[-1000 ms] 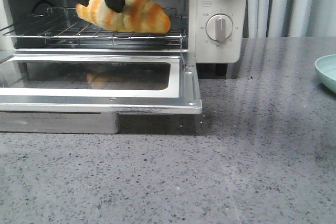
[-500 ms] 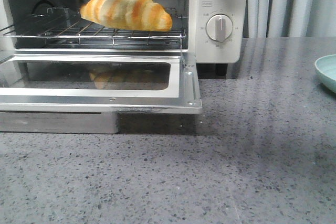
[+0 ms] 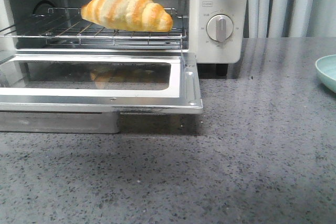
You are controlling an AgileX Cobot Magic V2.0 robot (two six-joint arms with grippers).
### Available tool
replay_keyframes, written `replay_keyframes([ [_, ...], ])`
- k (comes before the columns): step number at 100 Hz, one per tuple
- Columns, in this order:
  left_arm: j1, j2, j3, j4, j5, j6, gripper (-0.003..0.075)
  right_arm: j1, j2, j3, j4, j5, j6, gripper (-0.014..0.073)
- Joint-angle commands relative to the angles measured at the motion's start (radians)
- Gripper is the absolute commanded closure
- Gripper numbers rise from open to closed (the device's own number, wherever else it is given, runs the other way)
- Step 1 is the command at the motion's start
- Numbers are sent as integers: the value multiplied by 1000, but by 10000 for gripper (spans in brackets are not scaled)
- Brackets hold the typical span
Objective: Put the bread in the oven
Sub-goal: 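Withdraw the right gripper from the oven back over the plate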
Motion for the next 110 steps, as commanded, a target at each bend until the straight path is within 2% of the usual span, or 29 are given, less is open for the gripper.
replay_keyframes([
  [1, 24, -54, 46, -5, -99, 1, 741, 11, -71, -34, -47, 23, 5, 236],
  [14, 43, -37, 134, -78, -101, -1, 741, 11, -101, -34, -47, 82, 5, 324],
  [30, 43, -39, 235, -67, -209, 1, 741, 7, -130, -34, -47, 184, 5, 552],
  [39, 43, -39, 281, 27, -248, 3, 741, 7, -154, -34, -36, 184, 5, 672],
  [45, 43, -39, 307, 67, -252, 3, 741, 7, -170, -34, -36, 184, 8, 669],
  [73, 41, -39, 327, 54, -246, 3, 741, -28, -255, -19, -36, 184, 8, 670],
  [97, 41, -39, 327, 54, -246, 3, 741, -105, -342, 86, -36, 182, 12, 670],
  [110, 41, -39, 327, 54, -246, 3, 741, -151, -392, 177, -36, 168, 87, 670],
])
